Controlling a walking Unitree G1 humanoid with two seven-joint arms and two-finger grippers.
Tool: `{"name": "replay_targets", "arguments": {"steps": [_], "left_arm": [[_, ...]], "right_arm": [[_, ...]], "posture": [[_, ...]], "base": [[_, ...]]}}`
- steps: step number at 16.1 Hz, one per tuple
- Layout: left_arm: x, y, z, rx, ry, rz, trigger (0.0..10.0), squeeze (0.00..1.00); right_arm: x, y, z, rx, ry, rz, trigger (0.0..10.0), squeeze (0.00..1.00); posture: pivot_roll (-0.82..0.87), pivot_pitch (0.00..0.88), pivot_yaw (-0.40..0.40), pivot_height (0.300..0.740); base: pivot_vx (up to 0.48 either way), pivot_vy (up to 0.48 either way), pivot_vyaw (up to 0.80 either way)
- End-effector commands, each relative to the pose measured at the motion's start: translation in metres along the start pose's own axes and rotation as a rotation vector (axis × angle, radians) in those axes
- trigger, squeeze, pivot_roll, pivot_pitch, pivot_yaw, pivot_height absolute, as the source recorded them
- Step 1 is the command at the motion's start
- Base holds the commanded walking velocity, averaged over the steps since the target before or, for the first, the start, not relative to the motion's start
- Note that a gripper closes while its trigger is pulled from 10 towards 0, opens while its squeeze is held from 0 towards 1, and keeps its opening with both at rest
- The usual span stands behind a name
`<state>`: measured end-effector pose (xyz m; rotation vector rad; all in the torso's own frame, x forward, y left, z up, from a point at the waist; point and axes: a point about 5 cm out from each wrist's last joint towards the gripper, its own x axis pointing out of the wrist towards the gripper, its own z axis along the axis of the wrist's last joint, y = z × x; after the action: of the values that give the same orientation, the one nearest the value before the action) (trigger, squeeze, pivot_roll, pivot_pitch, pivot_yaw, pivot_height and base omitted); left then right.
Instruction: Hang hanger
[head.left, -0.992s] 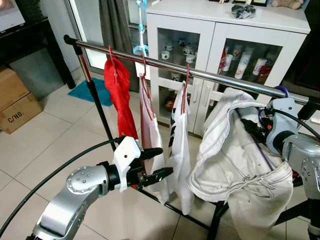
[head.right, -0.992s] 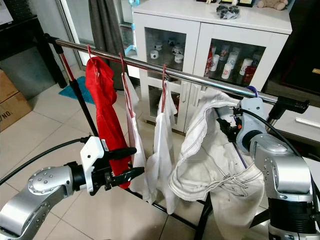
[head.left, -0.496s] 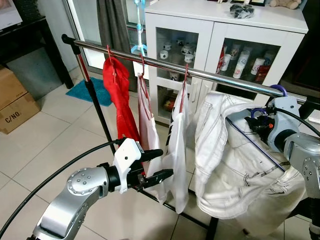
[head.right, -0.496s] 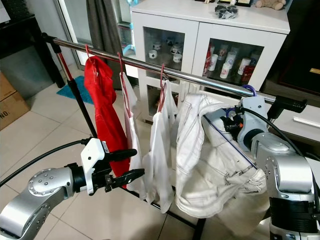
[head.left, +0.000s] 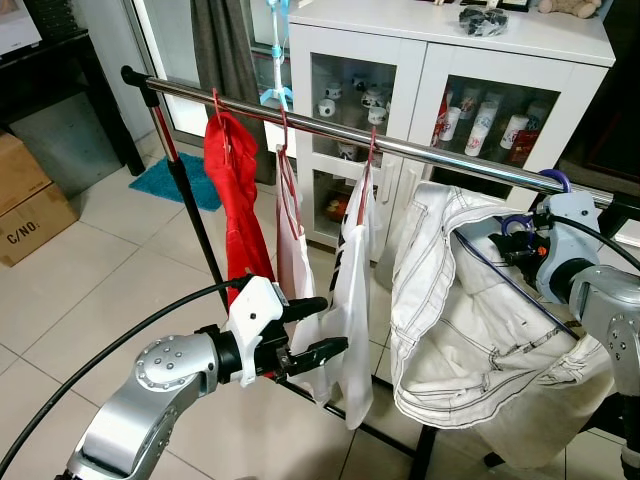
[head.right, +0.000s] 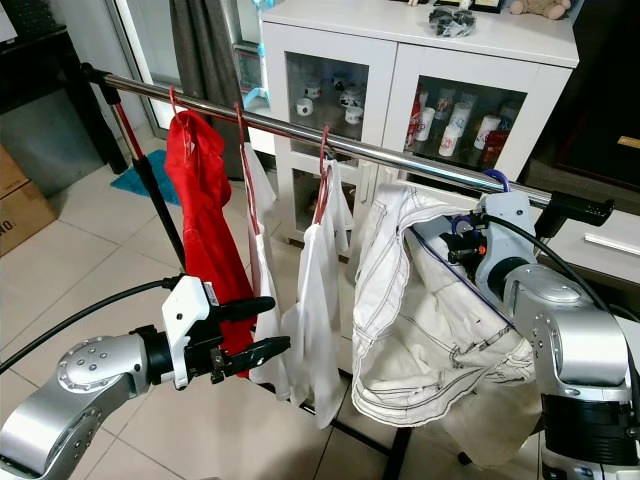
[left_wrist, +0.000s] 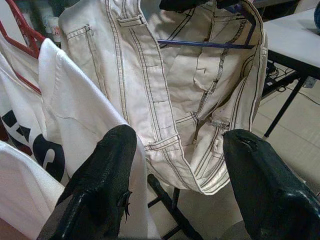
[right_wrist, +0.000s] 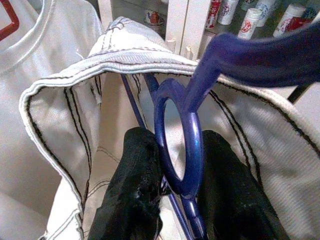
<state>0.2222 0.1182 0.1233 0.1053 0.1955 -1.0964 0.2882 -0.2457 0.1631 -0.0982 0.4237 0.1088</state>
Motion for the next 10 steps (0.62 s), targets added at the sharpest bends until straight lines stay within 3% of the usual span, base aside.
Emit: {"name": "replay_targets", "arguments": {"steps": [1, 2, 3, 4, 10], "left_arm": [[0.002, 0.000, 0.000, 0.011, 0.004, 0.000, 10.0, 0.00], [0.002, 0.000, 0.000, 0.010, 0.003, 0.001, 10.0, 0.00], [0.002, 0.000, 0.000, 0.010, 0.003, 0.002, 10.0, 0.00], [0.002, 0.000, 0.000, 0.010, 0.002, 0.002, 10.0, 0.00], [0.003, 0.001, 0.000, 0.014, 0.000, 0.003, 10.0, 0.00]], "right_arm": [[0.001, 0.001, 0.008, -0.008, -0.018, 0.019, 0.0, 0.00], [0.002, 0.001, 0.008, -0.009, -0.011, 0.021, 10.0, 0.00], [0.002, 0.002, 0.008, -0.001, -0.013, 0.023, 10.0, 0.00], [0.002, 0.001, 0.009, 0.001, -0.014, 0.019, 10.0, 0.97], [-0.008, -0.002, 0.019, -0.046, -0.018, 0.079, 10.0, 1.00]], "posture": [[-0.09, 0.000, 0.001, 0.740], [-0.09, 0.000, 0.000, 0.740], [-0.09, 0.000, -0.001, 0.740], [-0.09, 0.000, -0.002, 0.740], [-0.10, 0.000, -0.002, 0.740]], "base": [[0.000, 0.000, 0.00], [0.000, 0.000, 0.00], [0.000, 0.000, 0.00], [0.000, 0.000, 0.00], [0.000, 0.000, 0.00]]}}
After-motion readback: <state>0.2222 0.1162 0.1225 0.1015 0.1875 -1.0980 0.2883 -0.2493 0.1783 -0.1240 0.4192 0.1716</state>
